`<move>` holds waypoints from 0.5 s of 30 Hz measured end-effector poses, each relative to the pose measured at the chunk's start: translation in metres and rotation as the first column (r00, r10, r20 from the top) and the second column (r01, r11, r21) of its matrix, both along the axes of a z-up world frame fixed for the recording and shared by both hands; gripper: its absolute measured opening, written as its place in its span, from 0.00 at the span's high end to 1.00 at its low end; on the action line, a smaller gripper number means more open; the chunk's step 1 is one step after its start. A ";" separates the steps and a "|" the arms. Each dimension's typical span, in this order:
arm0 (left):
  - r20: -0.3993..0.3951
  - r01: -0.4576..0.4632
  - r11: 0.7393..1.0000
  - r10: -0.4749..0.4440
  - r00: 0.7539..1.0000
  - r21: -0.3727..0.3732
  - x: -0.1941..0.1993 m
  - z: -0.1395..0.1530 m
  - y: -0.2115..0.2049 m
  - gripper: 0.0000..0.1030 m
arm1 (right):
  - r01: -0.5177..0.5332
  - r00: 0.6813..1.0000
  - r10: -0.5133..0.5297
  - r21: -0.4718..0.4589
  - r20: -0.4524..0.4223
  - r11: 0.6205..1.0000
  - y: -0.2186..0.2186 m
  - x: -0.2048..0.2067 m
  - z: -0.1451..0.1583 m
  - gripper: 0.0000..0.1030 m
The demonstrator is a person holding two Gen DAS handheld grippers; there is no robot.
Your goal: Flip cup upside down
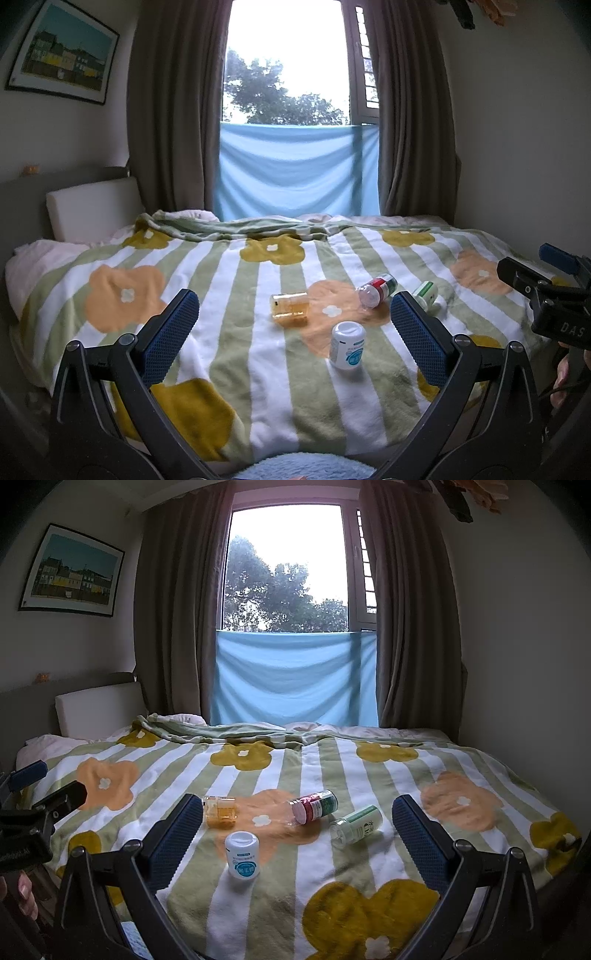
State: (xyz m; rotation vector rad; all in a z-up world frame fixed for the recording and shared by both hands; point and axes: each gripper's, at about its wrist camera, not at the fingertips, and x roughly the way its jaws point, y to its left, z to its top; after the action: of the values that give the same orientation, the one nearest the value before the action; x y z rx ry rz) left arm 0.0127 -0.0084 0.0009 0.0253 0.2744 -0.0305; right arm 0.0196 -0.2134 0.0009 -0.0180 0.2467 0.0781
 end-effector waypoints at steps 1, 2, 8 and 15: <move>0.001 0.000 1.000 0.000 1.000 0.002 0.000 0.000 0.000 0.00 | -0.001 1.000 0.001 0.001 0.000 1.000 0.000 0.000 0.000 0.01; 0.003 0.000 1.000 0.000 1.000 0.004 0.000 0.000 0.000 0.00 | 0.000 1.000 0.000 0.000 -0.001 1.000 0.000 0.000 0.000 0.01; 0.011 0.003 1.000 -0.003 1.000 0.004 -0.001 0.001 0.000 0.00 | 0.001 1.000 -0.001 -0.002 0.001 1.000 0.000 0.000 0.000 0.01; 0.020 0.013 1.000 -0.013 1.000 -0.001 -0.002 0.001 0.000 0.00 | -0.004 1.000 0.004 0.001 -0.005 1.000 0.001 0.001 0.001 0.01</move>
State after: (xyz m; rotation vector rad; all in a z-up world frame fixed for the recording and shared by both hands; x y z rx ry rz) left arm 0.0109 -0.0083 0.0024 0.0260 0.2544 -0.0430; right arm 0.0208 -0.2123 0.0018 -0.0173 0.2516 0.0827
